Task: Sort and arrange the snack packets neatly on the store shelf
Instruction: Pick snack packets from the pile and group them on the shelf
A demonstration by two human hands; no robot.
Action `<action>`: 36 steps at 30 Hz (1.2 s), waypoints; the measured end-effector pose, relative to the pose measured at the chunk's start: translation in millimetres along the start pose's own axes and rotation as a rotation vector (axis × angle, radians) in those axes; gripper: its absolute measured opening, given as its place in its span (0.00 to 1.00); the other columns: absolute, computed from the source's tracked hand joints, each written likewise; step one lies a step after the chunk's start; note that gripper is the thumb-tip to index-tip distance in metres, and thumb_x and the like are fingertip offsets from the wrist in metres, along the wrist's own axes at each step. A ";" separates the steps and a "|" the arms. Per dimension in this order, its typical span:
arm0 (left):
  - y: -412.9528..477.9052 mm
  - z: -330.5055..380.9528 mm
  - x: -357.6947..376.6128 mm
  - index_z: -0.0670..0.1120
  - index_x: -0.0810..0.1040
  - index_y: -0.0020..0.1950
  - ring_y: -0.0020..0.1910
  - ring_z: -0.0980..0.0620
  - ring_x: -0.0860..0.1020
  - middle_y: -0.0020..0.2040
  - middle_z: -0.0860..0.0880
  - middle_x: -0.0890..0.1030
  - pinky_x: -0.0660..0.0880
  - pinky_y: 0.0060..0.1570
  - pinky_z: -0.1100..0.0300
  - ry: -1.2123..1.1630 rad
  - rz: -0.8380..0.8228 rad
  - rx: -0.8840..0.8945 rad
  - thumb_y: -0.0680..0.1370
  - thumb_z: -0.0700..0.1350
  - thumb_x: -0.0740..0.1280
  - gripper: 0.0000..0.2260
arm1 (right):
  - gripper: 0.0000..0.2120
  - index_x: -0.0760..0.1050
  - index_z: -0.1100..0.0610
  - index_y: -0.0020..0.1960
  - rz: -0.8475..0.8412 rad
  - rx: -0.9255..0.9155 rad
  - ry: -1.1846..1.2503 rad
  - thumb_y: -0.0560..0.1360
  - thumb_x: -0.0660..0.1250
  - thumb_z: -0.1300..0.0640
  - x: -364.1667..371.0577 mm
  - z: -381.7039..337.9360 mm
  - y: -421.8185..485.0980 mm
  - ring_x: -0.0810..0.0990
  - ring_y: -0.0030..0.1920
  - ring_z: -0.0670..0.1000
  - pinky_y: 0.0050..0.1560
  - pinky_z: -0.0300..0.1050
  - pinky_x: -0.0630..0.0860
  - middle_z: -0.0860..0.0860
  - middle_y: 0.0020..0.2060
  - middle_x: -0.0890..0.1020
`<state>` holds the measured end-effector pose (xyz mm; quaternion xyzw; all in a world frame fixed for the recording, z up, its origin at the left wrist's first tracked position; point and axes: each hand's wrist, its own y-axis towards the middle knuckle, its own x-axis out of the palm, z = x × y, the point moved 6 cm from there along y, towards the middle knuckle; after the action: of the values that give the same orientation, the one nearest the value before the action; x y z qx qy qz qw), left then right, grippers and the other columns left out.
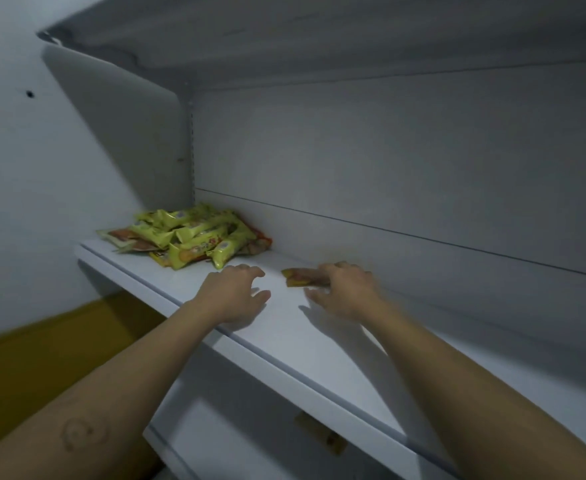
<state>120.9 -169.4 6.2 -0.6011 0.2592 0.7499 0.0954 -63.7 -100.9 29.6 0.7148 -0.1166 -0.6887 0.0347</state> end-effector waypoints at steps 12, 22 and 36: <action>75.9 -163.7 -6.0 0.48 0.73 0.68 0.69 0.44 0.69 0.67 0.46 0.75 0.62 0.69 0.45 0.018 0.392 -0.036 0.79 0.52 0.64 0.19 | 0.26 0.65 0.53 0.74 0.001 0.029 0.196 0.81 0.57 0.41 67.7 -152.0 133.6 0.69 0.69 0.59 0.67 0.55 0.65 0.56 0.70 0.71; 112.9 -197.2 26.2 0.49 0.68 0.70 0.64 0.42 0.72 0.63 0.46 0.77 0.65 0.57 0.44 0.038 0.333 -0.118 0.78 0.55 0.65 0.23 | 0.28 0.48 0.38 0.79 -0.056 0.007 0.398 0.81 0.52 0.38 106.1 -175.8 188.4 0.66 0.72 0.60 0.70 0.58 0.61 0.57 0.70 0.71; 96.0 -198.0 17.6 0.46 0.75 0.66 0.52 0.40 0.79 0.55 0.43 0.82 0.72 0.51 0.48 -0.211 0.417 -0.047 0.80 0.52 0.64 0.17 | 0.10 0.65 0.51 0.48 0.328 0.329 0.626 0.75 0.68 0.56 89.3 -135.9 183.2 0.75 0.41 0.52 0.35 0.45 0.64 0.47 0.40 0.74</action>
<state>241.4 -353.4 -12.5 -0.4550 0.3489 0.8178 -0.0492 51.6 -312.9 -12.4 0.8582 -0.3221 -0.3948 0.0632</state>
